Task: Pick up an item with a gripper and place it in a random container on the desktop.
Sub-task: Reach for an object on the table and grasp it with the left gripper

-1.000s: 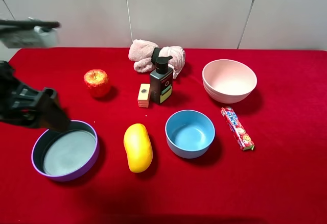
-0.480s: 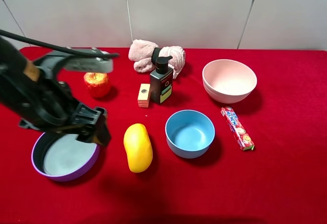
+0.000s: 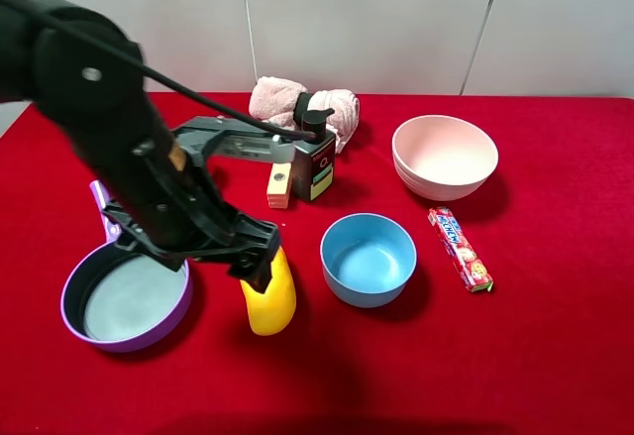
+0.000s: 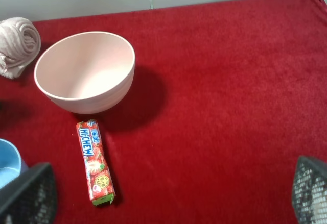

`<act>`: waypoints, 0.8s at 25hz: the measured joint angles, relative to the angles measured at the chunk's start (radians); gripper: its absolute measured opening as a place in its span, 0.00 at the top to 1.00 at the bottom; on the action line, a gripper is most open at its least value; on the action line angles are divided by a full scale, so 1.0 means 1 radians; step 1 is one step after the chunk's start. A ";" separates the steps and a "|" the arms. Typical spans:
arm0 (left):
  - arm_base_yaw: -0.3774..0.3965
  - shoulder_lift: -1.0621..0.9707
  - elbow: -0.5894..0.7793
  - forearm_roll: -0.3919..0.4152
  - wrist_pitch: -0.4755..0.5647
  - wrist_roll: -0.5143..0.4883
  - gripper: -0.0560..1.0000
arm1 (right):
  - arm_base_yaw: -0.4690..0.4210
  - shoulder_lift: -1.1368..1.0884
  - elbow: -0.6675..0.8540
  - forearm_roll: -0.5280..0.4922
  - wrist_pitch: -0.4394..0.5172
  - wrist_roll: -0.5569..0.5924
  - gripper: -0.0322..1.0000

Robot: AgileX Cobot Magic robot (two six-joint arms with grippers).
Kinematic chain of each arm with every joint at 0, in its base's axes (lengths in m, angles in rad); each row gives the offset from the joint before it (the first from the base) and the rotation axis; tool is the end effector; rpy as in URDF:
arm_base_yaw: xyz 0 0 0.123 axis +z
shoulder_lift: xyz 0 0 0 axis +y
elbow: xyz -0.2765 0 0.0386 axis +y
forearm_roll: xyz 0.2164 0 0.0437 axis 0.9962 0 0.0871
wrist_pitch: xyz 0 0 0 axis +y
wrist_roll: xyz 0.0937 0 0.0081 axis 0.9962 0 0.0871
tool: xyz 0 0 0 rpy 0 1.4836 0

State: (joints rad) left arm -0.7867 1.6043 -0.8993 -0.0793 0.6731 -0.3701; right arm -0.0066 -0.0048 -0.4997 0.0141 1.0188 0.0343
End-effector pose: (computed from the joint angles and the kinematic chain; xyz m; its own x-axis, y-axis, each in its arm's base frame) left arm 0.1852 -0.1923 0.2008 -0.9163 0.3263 -0.2323 0.3668 0.9165 -0.1594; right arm -0.0228 0.0013 0.2641 -0.4140 0.0444 -0.9092 0.0129 0.9990 0.0429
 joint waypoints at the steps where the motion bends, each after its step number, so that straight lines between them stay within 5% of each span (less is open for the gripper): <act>1: 0.000 0.018 -0.011 0.000 -0.001 -0.001 0.09 | 0.000 0.000 0.000 0.000 0.000 0.000 0.30; 20: -0.002 0.235 -0.092 -0.036 -0.080 -0.048 0.11 | 0.000 0.000 0.000 0.000 0.000 0.000 0.30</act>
State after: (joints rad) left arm -0.7888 1.8396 -0.9908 -0.1155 0.5926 -0.4176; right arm -0.0066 -0.0048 -0.4997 0.0141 1.0188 0.0343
